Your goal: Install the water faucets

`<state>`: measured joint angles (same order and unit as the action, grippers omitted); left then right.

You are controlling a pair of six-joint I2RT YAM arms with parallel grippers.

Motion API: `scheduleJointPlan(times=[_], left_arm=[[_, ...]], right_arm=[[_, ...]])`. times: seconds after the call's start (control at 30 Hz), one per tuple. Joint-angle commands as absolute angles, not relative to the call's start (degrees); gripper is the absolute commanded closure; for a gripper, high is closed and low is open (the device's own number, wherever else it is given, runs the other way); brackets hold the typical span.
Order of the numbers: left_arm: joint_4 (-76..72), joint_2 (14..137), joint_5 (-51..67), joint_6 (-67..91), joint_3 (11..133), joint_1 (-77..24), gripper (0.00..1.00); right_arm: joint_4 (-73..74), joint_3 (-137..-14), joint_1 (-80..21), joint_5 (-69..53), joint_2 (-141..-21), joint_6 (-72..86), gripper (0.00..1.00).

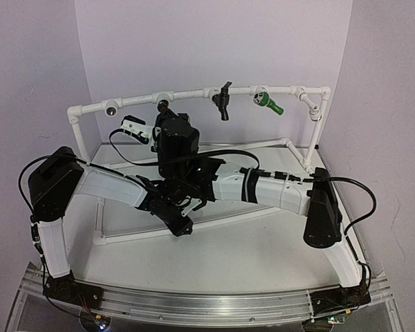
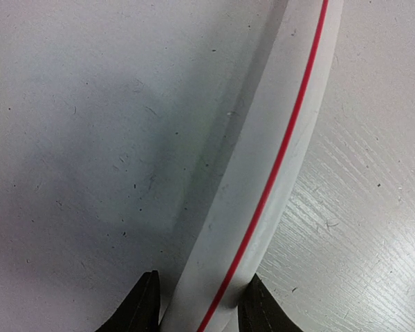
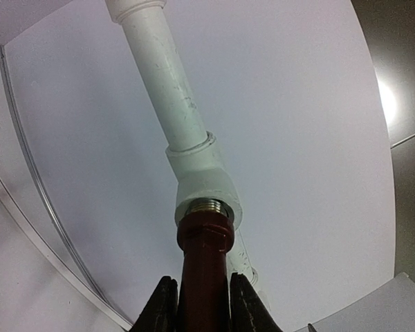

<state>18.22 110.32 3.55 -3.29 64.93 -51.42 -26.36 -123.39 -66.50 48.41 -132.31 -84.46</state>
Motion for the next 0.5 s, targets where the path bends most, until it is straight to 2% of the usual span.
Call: scheduleJointPlan(times=[0.0, 0.47], left_arm=[[15.3, 116.8, 4.4, 3.6, 63.7, -51.4, 1.0], [15.6, 117.3, 4.6, 3.5, 63.9, -51.3, 1.0]], right_arm=[[-24.3, -123.1, -64.7, 49.1, -129.6, -82.3, 1.0], [-24.4, -122.6, -64.2, 49.9, -128.5, -82.0, 1.0]])
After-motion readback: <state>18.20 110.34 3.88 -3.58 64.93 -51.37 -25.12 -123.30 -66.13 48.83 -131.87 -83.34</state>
